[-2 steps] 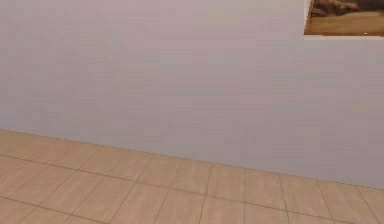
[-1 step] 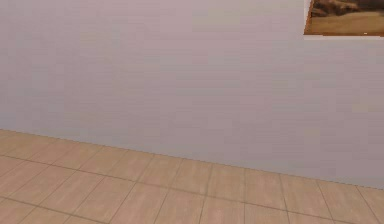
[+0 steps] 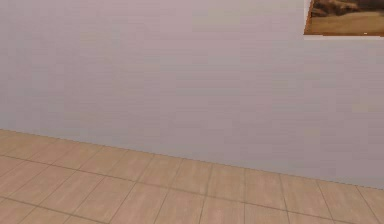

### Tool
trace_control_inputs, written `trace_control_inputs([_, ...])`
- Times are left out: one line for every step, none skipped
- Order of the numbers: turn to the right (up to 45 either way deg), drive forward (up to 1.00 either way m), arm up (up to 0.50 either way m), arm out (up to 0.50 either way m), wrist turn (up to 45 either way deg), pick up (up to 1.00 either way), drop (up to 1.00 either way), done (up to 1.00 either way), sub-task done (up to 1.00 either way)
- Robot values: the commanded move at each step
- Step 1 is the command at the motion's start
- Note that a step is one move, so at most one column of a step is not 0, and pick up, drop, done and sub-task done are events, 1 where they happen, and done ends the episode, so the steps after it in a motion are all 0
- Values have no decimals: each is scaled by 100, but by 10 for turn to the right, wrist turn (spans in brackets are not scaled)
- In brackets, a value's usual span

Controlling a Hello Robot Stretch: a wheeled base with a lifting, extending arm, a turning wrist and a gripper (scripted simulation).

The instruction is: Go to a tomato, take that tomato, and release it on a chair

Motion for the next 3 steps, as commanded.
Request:
trace_control_inputs([0, 0, -26, 0, 0, 0, 0, 0, 0])
trace_control_inputs([0, 0, 0, 0, 0, 100, 0, 0, 0])
trace_control_inputs([0, 0, 10, 0, 0, 0, 0, 0, 0])
